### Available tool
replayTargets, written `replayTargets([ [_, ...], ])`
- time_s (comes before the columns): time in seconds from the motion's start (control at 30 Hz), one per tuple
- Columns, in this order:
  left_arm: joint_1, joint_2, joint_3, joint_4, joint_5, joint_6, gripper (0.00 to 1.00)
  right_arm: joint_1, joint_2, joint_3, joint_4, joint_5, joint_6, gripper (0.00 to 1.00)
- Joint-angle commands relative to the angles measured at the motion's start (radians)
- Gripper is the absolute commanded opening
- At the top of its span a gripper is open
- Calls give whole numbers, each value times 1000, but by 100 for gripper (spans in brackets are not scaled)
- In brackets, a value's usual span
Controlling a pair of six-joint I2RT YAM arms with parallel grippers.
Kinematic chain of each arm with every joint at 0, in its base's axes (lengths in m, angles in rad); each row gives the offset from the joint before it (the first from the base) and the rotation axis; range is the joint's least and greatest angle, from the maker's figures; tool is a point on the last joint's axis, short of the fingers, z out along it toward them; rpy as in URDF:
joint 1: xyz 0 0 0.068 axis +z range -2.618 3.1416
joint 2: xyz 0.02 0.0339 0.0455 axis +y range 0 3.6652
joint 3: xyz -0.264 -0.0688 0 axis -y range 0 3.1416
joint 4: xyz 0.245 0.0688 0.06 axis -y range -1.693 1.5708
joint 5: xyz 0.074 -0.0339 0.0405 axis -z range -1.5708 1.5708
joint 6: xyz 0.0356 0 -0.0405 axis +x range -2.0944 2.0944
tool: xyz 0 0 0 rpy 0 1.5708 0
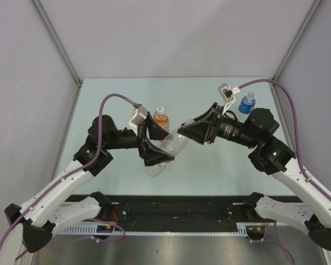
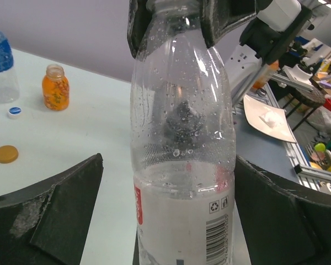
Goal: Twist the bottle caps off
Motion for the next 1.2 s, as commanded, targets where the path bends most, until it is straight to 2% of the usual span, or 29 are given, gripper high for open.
replayTargets([
  [0.0, -31, 0, 31, -9, 24, 36, 100, 74, -28, 3, 64, 89, -108, 0],
  [0.17, -41, -17, 11, 19, 52, 15, 100, 136, -35, -28, 97, 205, -173, 0],
  [0.67, -54, -43, -50, 34, 56, 13, 99, 133, -55, -55, 220, 186, -131, 0],
  [0.87, -63, -31, -47, 48, 55, 19, 88, 133, -52, -55, 242, 167, -108, 0],
  [1.0, -66, -23, -43, 56, 46, 19, 75, 136, -43, -55, 240, 164, -100, 0],
  [1.17, -67, -20, -40, 65, 21, 21, 75, 139, -29, -55, 249, 150, -85, 0],
])
